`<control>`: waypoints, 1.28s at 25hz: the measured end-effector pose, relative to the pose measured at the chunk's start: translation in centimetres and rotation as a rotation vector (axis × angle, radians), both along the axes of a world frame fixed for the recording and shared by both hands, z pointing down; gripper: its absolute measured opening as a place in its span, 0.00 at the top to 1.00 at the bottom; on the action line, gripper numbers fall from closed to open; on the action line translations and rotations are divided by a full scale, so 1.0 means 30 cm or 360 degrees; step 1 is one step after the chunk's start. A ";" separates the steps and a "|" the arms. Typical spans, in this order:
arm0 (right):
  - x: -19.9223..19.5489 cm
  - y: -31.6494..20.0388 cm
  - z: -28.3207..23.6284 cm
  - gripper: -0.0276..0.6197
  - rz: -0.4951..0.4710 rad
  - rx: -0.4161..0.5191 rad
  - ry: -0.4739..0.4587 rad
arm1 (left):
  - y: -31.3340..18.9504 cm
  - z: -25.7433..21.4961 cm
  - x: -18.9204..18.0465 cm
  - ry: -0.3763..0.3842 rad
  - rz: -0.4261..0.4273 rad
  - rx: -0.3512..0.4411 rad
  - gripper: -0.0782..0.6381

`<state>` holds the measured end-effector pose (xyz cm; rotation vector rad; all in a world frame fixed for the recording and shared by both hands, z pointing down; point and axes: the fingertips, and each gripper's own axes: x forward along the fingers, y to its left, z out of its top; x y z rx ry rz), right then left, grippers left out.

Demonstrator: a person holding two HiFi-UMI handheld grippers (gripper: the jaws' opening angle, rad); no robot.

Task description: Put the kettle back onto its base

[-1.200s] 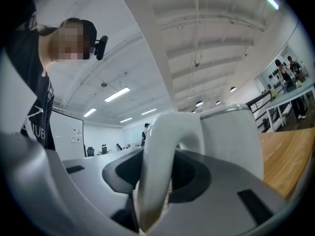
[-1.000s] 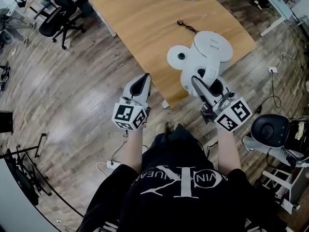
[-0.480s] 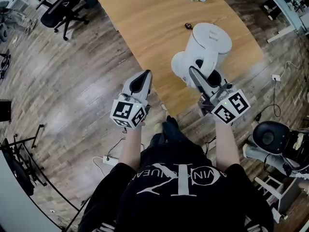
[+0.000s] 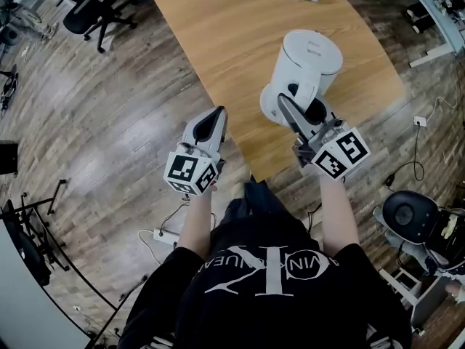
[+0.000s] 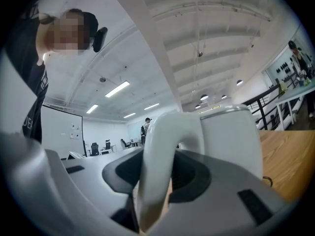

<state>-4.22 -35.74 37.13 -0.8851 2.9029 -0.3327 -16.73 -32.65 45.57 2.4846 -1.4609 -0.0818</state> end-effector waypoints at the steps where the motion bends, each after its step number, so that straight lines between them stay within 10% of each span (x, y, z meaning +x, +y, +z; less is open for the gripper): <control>1: -0.006 -0.007 0.001 0.74 -0.0006 0.0001 -0.0004 | -0.003 0.003 -0.003 0.0003 -0.0005 -0.0007 0.88; 32: 0.020 0.120 0.105 0.74 -0.0229 0.0055 0.0277 | 0.001 0.010 0.022 0.0022 0.0000 -0.0008 0.88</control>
